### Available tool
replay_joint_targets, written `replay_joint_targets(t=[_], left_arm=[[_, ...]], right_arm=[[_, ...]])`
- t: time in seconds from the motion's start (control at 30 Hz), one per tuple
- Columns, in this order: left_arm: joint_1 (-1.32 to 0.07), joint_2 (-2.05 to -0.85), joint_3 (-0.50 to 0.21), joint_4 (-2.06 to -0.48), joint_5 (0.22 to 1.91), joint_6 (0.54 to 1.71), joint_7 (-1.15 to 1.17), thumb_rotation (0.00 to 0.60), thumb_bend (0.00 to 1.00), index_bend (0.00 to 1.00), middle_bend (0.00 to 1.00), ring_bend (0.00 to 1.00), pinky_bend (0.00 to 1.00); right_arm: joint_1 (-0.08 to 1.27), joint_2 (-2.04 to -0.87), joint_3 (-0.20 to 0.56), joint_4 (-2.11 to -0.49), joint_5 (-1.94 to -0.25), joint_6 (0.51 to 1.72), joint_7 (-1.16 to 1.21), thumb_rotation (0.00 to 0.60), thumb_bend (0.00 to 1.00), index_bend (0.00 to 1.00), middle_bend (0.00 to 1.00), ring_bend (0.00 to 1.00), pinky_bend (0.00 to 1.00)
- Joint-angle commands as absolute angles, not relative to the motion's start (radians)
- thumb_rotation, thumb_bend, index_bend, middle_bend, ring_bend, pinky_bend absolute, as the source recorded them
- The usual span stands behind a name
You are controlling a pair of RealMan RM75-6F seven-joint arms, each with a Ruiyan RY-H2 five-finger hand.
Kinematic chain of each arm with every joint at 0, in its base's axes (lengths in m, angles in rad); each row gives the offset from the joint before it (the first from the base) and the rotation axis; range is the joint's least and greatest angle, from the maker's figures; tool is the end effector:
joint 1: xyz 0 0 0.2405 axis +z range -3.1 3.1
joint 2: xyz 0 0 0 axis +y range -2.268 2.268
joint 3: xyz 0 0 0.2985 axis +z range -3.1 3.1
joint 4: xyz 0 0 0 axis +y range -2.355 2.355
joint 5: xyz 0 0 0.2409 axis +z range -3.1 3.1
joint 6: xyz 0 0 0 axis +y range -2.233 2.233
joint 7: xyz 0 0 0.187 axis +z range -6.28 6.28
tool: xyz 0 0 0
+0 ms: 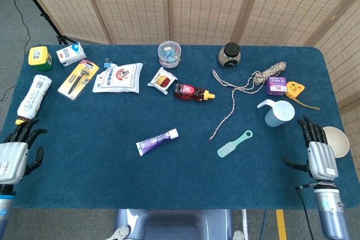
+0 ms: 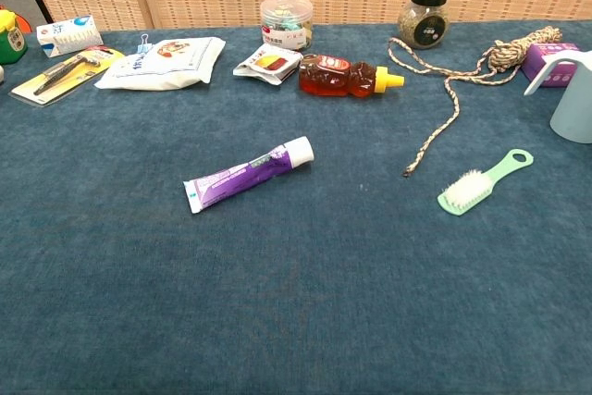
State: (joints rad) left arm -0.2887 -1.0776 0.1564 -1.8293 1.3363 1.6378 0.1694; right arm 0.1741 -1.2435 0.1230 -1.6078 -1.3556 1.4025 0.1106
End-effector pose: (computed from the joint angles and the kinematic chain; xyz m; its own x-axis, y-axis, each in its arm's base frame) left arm -0.3142 0.2426 0.1474 0.4198 0.0115 0.9075 0.9076 -0.0090 -0.4197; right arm -0.3478 -0.2767 0.1098 0.1472 0.0071 0.9891 -0.9883 0.0402 0.1468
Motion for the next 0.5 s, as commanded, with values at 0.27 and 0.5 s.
replay_joint_targets(t=[0.27, 0.5], left_arm=[[-0.215, -1.052, 0.144, -1.815, 1.399, 1.631, 0.122, 0.6, 0.55, 0.26, 0.14, 0.1, 0.25], [-0.195, -1.04, 0.117, -1.835, 1.413, 1.608, 0.134, 0.6, 0.55, 0.26, 0.14, 0.1, 0.25]], right_arm=[[0.125, -1.203, 0.103, -1.656, -1.378, 1.452, 0.096, 0.6, 0.0, 0.0, 0.0, 0.0, 0.0], [0.112, -1.207, 0.106, -1.649, -1.386, 1.465, 0.109, 0.6, 0.0, 0.0, 0.0, 0.0, 0.0]])
